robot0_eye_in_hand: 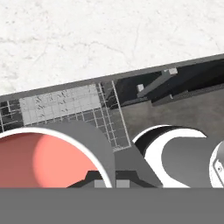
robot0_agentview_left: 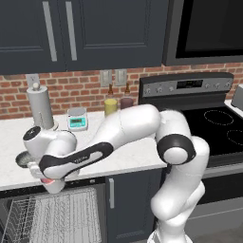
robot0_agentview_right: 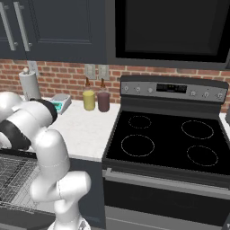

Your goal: Pick up the cup and bowl from the counter, place them in the dishwasher, and close the dishwasher door.

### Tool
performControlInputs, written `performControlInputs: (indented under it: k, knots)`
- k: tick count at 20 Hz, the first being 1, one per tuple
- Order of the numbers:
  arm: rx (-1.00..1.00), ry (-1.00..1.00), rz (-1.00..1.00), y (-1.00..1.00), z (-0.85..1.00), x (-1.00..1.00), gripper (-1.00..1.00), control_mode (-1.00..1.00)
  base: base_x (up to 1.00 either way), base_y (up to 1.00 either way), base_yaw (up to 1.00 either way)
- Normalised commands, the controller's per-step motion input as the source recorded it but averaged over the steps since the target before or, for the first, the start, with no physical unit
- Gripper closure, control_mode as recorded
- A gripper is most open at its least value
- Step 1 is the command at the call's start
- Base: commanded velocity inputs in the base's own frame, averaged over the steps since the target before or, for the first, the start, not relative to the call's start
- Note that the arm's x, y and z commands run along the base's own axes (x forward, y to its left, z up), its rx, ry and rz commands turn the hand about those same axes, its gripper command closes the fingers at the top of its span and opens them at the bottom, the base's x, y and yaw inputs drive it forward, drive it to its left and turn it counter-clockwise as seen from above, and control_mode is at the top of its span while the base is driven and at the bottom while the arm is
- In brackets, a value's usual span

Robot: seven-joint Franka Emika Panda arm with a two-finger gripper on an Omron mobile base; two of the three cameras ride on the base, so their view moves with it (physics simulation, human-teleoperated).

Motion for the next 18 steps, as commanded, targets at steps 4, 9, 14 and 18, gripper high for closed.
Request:
performControlInputs:
  k: [4,9,14,18]
  knots:
    - [-0.18,-0.01,0.0,0.43,-0.31,-0.67,1.0,-1.0,0.0,0.0,0.0]
    - [-0.22,0.0,0.04,0.43,-0.47,-0.33,1.0,-1.0,0.0,0.0,0.0]
    - [-0.29,-0.04,0.03,0.3,-0.63,-0.12,1.0,-1.0,0.0,0.0,0.0]
    - [-0.25,-0.02,0.0,0.16,-0.61,-0.01,1.0,-1.0,0.0,0.0,0.0]
